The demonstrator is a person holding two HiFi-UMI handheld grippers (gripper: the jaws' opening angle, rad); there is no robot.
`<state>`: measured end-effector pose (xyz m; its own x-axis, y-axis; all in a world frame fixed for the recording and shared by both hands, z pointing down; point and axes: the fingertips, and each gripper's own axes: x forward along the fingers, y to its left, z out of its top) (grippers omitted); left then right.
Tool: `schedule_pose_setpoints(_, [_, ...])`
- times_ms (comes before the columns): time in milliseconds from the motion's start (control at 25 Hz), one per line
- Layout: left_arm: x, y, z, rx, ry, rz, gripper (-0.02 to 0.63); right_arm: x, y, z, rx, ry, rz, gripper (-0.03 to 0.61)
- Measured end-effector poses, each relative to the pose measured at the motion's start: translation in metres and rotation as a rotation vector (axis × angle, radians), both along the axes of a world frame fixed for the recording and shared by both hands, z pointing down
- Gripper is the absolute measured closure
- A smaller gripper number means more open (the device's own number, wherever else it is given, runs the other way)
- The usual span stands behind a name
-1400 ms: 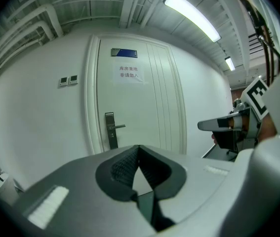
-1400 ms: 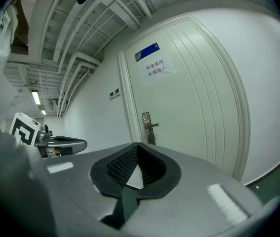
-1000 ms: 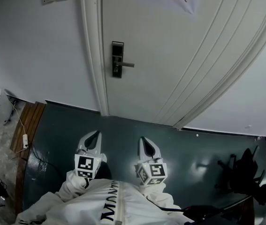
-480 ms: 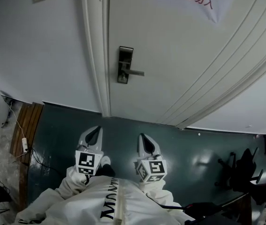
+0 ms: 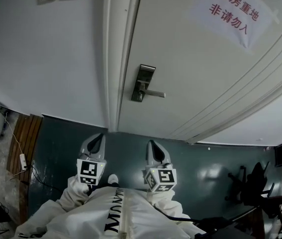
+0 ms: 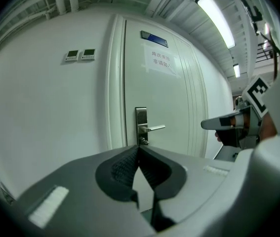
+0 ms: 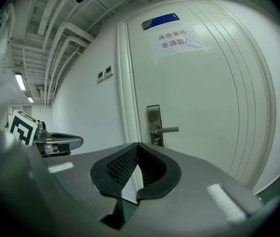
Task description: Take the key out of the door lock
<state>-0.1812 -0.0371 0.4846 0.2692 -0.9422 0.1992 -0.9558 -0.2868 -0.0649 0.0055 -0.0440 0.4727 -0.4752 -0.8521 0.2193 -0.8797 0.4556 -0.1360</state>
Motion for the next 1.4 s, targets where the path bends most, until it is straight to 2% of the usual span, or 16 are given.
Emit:
schedule_pose_setpoints(160, [-0.011, -0.015, 0.001, -0.001, 0.014, 0.009, 0.614, -0.006, -0.009, -0.002, -0.005, 0.019, 0.019, 0.578])
schedule_pose_setpoints(600, [0.013, -0.034, 0.024, -0.052, 0.034, 0.053, 0.614, 0.006, -0.028, 0.013, -0.045, 0.031, 0.042, 0.578])
schedule_pose_setpoints(1080, [0.035, -0.111, 0.015, -0.040, -0.007, 0.021, 0.614, 0.022, -0.115, 0.007, -0.008, -0.005, -0.007, 0.578])
schedule_pose_setpoints(1400, [0.051, -0.158, 0.005, -0.029, -0.039, -0.032, 0.614, 0.036, -0.171, -0.001, 0.026, -0.036, -0.060, 0.577])
